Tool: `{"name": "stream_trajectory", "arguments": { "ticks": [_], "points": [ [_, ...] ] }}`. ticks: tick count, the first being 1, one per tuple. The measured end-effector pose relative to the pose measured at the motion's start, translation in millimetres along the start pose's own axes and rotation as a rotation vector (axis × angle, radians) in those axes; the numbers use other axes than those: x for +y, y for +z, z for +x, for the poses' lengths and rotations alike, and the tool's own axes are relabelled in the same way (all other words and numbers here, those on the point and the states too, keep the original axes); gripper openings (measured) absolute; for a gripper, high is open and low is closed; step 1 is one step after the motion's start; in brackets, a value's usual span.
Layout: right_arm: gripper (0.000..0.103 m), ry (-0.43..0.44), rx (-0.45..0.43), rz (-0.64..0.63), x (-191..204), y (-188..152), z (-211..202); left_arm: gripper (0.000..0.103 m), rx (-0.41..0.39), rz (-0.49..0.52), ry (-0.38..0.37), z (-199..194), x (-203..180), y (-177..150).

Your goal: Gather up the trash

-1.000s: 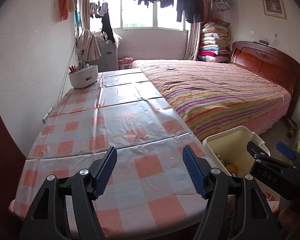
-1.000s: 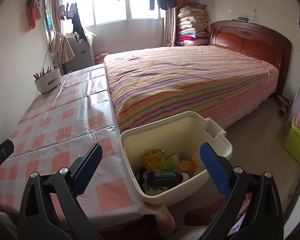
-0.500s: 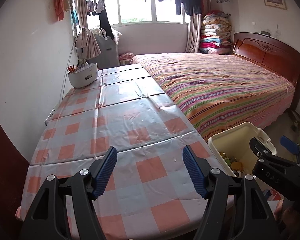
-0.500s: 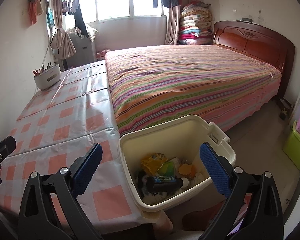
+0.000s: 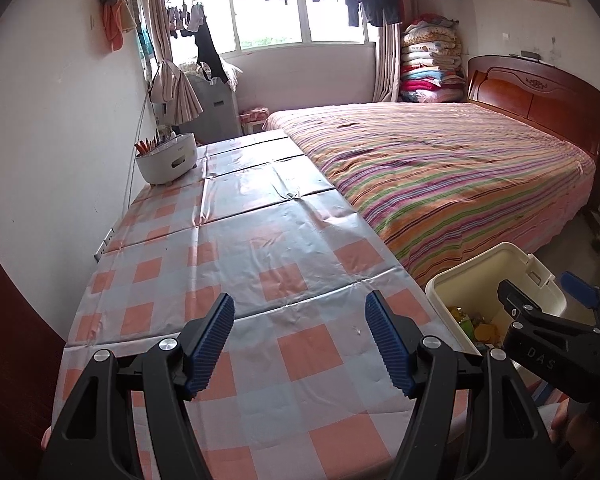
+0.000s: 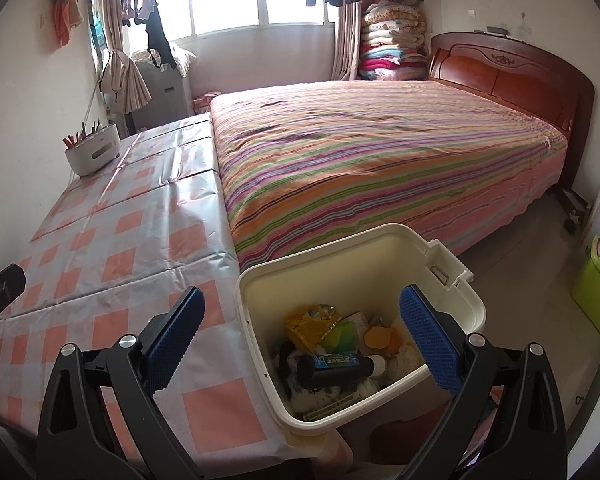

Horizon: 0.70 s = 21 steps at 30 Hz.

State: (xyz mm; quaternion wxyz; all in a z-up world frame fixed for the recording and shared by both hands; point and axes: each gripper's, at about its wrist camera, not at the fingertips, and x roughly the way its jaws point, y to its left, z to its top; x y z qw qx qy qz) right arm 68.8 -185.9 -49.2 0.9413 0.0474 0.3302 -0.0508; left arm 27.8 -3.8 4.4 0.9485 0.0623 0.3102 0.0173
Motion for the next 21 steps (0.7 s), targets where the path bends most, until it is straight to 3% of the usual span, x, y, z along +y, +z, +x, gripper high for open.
{"name": "stream_trajectory", "arguments": {
  "ticks": [13,21],
  "points": [
    [0.096,0.016,-0.019,-0.023,6,2,-11,0.066,0.008,-0.007,-0.039,-4,4,-1],
    [0.096,0.017,-0.01,-0.023,6,0,-8,0.066,-0.006,-0.015,-0.013,-7,8,-1]
  ]
}}
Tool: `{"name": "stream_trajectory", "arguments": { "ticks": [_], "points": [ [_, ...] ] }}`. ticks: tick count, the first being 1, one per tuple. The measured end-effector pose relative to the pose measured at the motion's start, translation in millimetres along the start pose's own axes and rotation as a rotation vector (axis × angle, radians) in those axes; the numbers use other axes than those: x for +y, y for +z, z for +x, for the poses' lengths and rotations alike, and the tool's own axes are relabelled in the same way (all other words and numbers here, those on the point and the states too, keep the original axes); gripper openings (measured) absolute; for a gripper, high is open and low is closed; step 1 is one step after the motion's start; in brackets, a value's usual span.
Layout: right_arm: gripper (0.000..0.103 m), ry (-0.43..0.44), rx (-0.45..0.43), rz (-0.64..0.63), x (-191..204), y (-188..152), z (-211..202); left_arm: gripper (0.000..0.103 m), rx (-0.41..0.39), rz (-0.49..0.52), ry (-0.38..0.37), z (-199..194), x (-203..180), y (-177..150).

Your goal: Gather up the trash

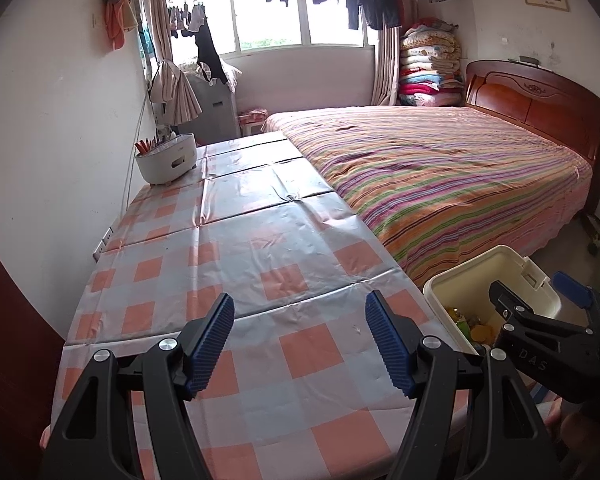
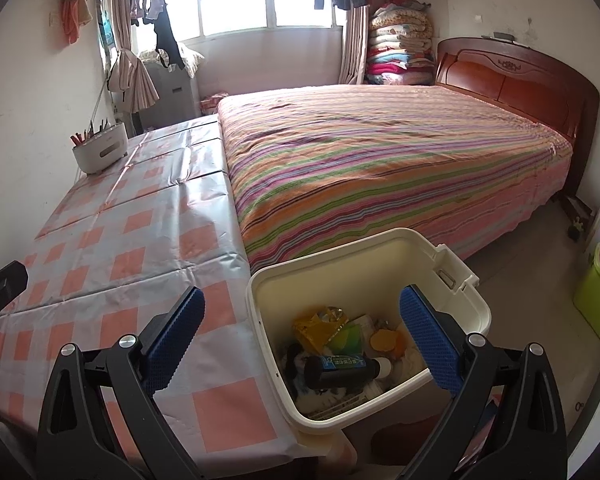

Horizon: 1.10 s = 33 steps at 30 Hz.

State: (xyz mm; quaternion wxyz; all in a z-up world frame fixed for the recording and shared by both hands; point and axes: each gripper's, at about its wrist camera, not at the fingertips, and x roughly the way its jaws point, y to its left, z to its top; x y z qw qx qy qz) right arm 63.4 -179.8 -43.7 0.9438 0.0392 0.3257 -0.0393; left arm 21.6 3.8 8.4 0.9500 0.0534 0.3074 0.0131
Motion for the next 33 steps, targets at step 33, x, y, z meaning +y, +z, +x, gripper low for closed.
{"name": "stream_trajectory", "arguments": {
  "ticks": [33],
  "points": [
    [0.096,0.011,0.002,0.003,1,0,-1,0.066,0.011,0.051,-0.008,1,-11,-1]
  ]
}}
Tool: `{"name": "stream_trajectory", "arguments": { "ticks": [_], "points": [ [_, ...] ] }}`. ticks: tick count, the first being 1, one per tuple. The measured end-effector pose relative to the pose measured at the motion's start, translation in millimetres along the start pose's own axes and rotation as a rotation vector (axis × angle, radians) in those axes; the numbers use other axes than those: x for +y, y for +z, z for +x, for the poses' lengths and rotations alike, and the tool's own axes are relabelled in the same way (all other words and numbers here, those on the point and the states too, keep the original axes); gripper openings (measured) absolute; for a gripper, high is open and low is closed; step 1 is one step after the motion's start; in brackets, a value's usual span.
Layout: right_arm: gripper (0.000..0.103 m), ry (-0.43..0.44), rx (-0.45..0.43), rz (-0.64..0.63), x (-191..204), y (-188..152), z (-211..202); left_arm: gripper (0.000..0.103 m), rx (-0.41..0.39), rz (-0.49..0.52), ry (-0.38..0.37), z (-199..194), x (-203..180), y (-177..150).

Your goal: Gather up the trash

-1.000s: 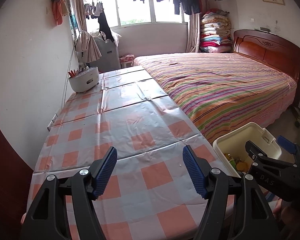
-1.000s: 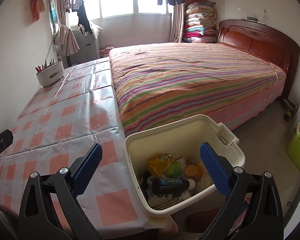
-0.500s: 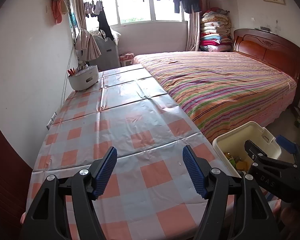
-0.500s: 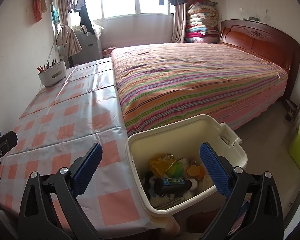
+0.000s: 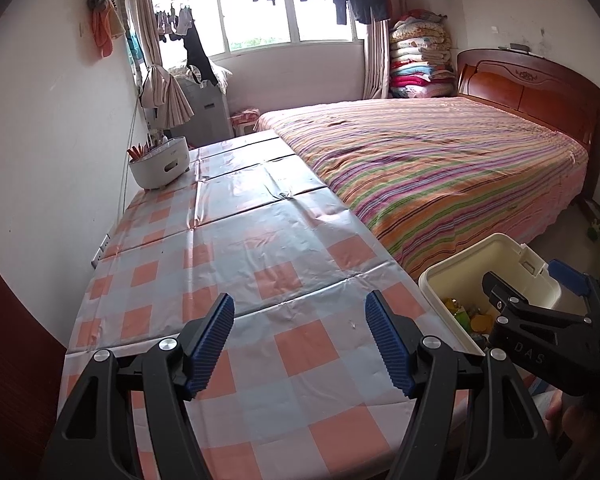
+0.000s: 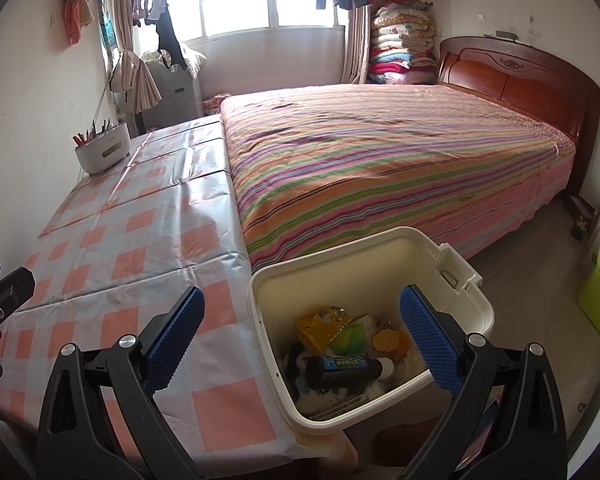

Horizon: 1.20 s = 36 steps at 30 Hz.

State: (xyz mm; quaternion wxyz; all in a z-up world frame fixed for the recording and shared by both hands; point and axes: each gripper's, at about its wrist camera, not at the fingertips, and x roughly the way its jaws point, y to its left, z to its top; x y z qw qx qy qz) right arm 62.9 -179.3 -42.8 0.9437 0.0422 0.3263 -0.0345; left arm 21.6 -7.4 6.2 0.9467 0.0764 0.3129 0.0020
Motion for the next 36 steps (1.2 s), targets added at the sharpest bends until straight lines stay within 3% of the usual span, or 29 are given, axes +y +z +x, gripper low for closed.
{"name": "stream_trajectory", "arguments": {
  "ticks": [36],
  "points": [
    [0.096,0.011,0.006,0.005,-3.1,-1.3,6.1,0.066,-0.005,0.017,-0.023,-0.1,-5.8,1.1]
  ]
}}
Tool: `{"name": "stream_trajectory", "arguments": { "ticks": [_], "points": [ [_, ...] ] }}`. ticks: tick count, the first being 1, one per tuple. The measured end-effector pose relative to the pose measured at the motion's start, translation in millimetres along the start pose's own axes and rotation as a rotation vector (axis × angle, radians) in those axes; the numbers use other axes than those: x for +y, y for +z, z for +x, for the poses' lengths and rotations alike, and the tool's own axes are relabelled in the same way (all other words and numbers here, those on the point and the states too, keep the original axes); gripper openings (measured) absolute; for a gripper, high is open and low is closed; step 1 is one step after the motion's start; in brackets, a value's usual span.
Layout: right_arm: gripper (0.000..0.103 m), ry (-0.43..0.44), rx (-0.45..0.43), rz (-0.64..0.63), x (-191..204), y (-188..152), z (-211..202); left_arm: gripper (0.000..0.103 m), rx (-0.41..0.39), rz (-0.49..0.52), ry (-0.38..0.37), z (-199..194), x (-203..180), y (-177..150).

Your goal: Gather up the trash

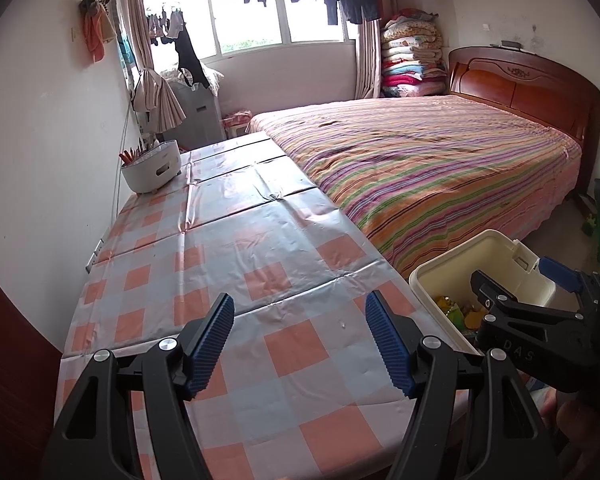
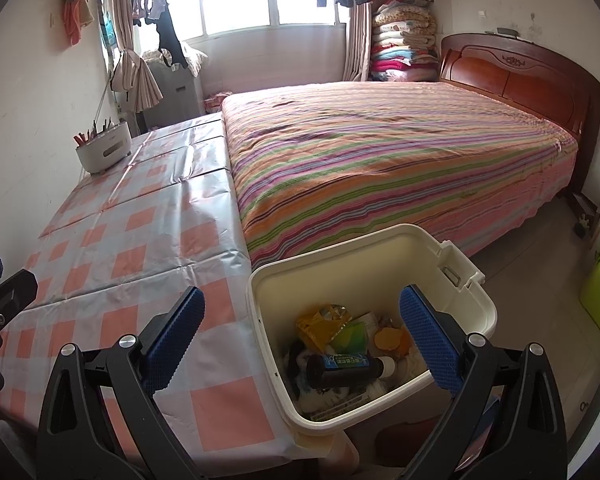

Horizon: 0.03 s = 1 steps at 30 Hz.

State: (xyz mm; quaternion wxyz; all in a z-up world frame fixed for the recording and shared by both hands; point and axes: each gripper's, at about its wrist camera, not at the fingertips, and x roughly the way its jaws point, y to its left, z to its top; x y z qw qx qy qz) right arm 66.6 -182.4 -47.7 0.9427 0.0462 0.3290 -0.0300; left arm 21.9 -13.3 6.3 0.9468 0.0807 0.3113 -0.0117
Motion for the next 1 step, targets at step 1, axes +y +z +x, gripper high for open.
{"name": "stream_trajectory", "arguments": {
  "ticks": [1],
  "points": [
    [0.096,0.0,-0.001,-0.001,-0.5,0.7,-0.9,0.066,-0.002,-0.002,-0.002,-0.5,0.3,0.4]
  ]
}}
